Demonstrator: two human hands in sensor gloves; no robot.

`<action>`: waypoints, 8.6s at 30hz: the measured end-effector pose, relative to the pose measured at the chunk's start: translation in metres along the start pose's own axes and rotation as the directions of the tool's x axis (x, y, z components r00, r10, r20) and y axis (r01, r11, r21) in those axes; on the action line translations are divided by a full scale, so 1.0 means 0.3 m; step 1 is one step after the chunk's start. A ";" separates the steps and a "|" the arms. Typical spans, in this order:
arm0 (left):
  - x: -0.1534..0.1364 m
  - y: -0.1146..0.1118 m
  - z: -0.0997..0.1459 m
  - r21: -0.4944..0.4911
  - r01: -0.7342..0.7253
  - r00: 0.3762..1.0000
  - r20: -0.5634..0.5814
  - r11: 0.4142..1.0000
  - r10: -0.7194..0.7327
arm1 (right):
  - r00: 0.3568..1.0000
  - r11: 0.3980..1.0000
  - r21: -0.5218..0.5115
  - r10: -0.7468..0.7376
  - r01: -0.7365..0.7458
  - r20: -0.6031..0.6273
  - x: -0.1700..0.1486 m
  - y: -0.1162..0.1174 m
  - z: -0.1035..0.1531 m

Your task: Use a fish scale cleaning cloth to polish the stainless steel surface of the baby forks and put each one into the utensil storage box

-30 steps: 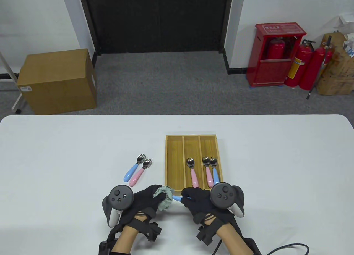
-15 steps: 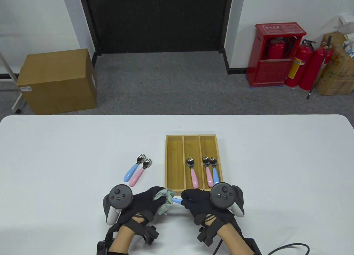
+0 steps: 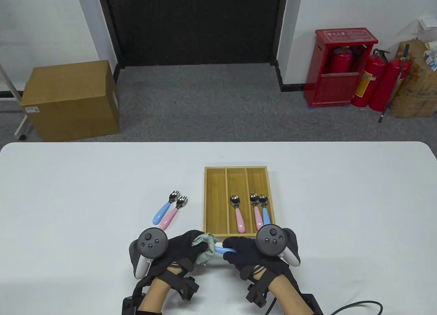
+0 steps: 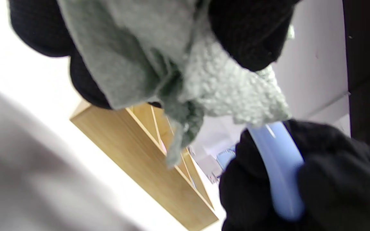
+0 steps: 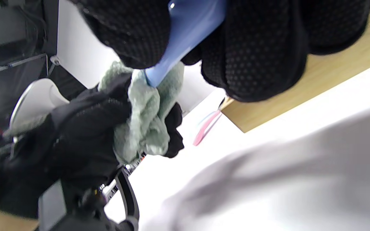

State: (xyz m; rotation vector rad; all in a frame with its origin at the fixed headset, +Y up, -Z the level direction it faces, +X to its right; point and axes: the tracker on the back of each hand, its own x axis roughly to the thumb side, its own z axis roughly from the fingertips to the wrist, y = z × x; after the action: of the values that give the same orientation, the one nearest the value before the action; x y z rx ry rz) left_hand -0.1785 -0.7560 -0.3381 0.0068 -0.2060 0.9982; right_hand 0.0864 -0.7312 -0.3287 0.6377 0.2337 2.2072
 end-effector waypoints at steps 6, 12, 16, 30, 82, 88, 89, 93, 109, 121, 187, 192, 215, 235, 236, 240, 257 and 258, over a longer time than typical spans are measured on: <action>-0.015 0.025 0.005 0.061 0.071 0.997 -0.034 0.996 -0.069 | 0.999 0.998 0.047 0.041 -0.041 -0.006 0.002 0.025 -0.010; -0.020 0.033 0.009 0.089 0.199 0.980 -0.048 0.976 -0.195 | 0.998 0.998 0.036 0.052 -0.050 -0.041 -0.030 0.001 -0.004; -0.032 0.054 0.013 0.101 0.214 0.976 -0.054 0.972 -0.210 | 0.992 0.990 -0.106 0.082 -0.092 -0.096 -0.062 -0.078 0.013; -0.033 0.058 0.010 0.087 0.182 0.982 -0.055 0.979 -0.178 | 0.846 0.847 -0.347 0.200 -0.403 -0.495 -0.167 -0.228 -0.128; -0.071 -0.019 -0.004 -0.136 -0.640 0.768 -0.070 0.756 0.637 | 0.980 0.936 -0.327 -0.169 0.127 -0.106 -0.034 -0.063 0.006; -0.059 -0.049 0.001 -0.195 -0.702 0.708 -0.083 0.685 0.701 | 0.974 0.928 -0.300 -0.222 0.223 0.037 0.007 -0.043 0.001; -0.056 -0.057 0.002 -0.206 -0.711 0.698 -0.084 0.673 0.711 | 0.967 0.924 -0.288 -0.248 0.252 0.053 0.010 -0.031 -0.001; -0.044 -0.091 0.002 -0.273 -0.762 0.629 -0.100 0.587 0.771 | 0.948 0.927 -0.195 -0.311 0.320 0.076 0.018 0.014 -0.005; 0.006 -0.152 0.008 -0.408 -0.754 0.601 -0.112 0.515 0.791 | 0.849 0.830 -0.176 -0.514 0.529 0.124 -0.011 0.061 -0.028; -0.085 -0.019 0.003 -0.225 -0.801 0.579 -0.049 0.556 0.814 | 0.705 0.646 -0.310 -0.697 0.697 0.132 -0.089 0.008 0.012; 0.187 0.183 -0.043 0.110 0.168 0.979 0.094 0.980 -0.179 | 0.530 0.438 -0.373 -0.826 0.818 0.192 -0.200 -0.035 0.048; 0.111 0.095 0.009 0.063 0.159 0.981 0.102 0.985 -0.165 | 0.551 0.449 -0.380 -0.804 0.809 0.222 -0.182 -0.045 0.057; 0.170 -0.026 0.044 -0.162 0.158 0.948 0.300 0.974 -0.104 | 0.715 0.665 -0.270 -0.675 0.697 0.184 -0.130 -0.037 0.048; 0.160 -0.029 0.042 -0.143 0.158 0.955 0.272 0.977 -0.115 | 0.606 0.612 -0.074 -0.747 0.787 0.273 -0.128 -0.027 0.029; 0.162 -0.029 0.043 -0.140 0.160 0.954 0.275 0.977 -0.117 | 0.617 0.619 -0.089 -0.740 0.780 0.268 -0.129 -0.028 0.028; 0.165 -0.034 0.044 -0.133 0.158 0.953 0.281 0.978 -0.116 | 0.688 0.686 -0.115 -0.679 0.719 0.256 -0.116 -0.036 0.029; 0.207 -0.055 0.061 -0.158 0.174 0.919 0.380 0.972 -0.103 | 0.854 0.861 -0.040 -0.496 0.507 0.154 -0.096 -0.034 0.014; 0.209 -0.055 0.062 -0.155 0.180 0.918 0.383 0.971 -0.109 | 0.864 0.868 -0.055 -0.480 0.493 0.154 -0.091 -0.038 0.016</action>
State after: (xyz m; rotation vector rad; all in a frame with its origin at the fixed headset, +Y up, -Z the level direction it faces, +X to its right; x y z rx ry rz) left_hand -0.1351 -0.7145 -0.3075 0.0395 -0.6401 0.8189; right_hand 0.1114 -0.7445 -0.3390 0.5974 0.1952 1.6685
